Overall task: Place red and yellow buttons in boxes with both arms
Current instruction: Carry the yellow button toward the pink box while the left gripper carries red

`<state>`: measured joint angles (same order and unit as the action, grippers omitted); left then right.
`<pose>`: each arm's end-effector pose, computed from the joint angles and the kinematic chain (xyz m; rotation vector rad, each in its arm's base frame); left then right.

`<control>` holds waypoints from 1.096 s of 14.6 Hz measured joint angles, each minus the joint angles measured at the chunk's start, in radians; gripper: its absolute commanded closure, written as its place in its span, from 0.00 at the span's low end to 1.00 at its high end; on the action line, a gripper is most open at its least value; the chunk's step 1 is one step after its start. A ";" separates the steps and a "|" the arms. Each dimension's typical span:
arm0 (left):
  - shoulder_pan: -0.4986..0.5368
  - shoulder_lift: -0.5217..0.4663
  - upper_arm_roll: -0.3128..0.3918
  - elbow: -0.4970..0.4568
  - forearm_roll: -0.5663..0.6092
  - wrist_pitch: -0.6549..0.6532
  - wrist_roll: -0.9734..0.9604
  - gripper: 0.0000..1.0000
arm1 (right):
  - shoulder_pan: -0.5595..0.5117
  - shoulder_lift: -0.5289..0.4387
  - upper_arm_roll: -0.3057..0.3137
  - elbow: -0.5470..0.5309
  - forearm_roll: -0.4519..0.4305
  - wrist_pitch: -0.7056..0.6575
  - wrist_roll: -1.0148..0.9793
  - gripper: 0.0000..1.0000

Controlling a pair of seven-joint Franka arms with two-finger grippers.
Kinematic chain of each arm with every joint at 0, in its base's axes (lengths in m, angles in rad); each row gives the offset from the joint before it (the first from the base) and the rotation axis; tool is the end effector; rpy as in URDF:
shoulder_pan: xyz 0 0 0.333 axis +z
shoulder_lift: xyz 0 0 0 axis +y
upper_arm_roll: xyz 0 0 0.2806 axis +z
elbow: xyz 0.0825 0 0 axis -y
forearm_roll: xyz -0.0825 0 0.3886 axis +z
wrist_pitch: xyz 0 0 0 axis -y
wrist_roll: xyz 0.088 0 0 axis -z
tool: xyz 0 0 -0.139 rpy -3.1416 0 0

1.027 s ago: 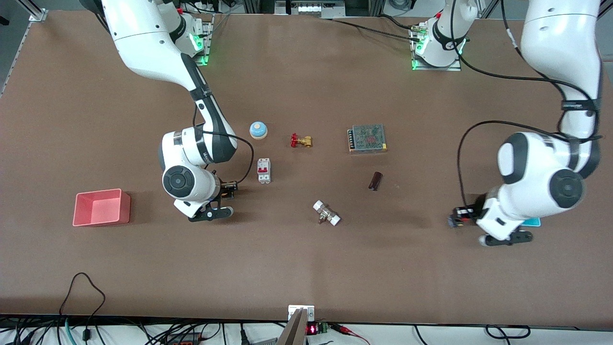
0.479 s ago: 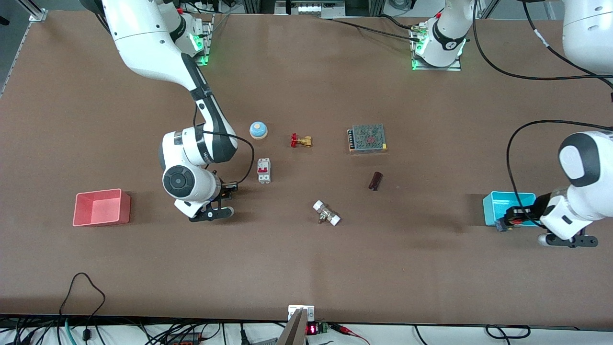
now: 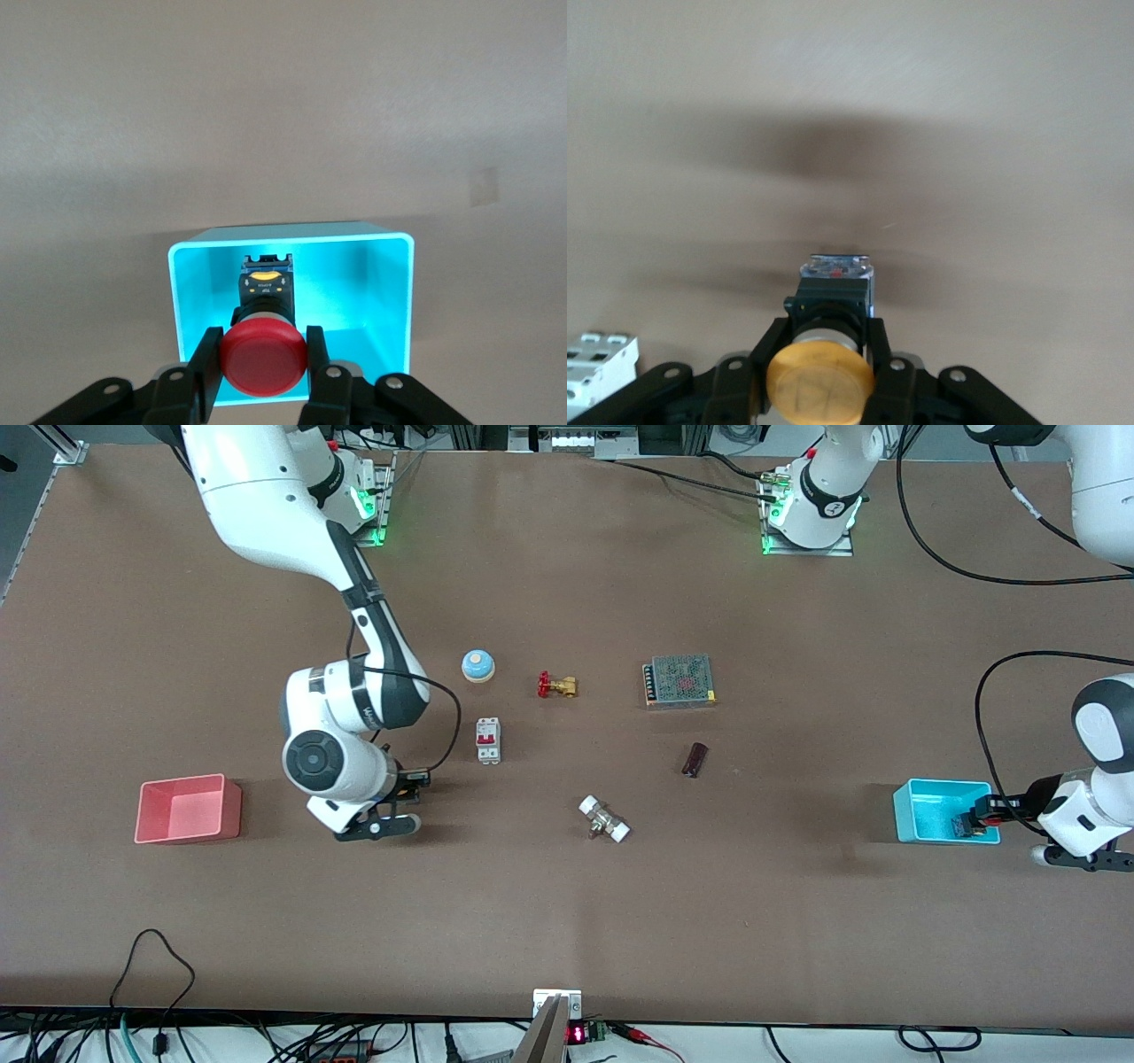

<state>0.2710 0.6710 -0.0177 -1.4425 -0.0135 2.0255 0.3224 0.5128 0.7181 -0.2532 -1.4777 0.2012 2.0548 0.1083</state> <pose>0.6678 0.1732 0.2253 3.0909 -0.0916 -0.1203 0.6487 0.2077 0.1910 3.1149 0.1520 -0.1781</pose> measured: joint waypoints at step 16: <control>-0.039 0.049 -0.013 -0.002 0.022 0.005 -0.002 0.28 | -0.252 -0.044 -0.278 -0.015 0.011 -0.119 -0.273 0.63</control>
<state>0.2322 0.7200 -0.0305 -1.4448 0.0082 2.0307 0.3199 0.2608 0.6741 -0.5315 -1.4929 0.2120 1.9360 -0.1648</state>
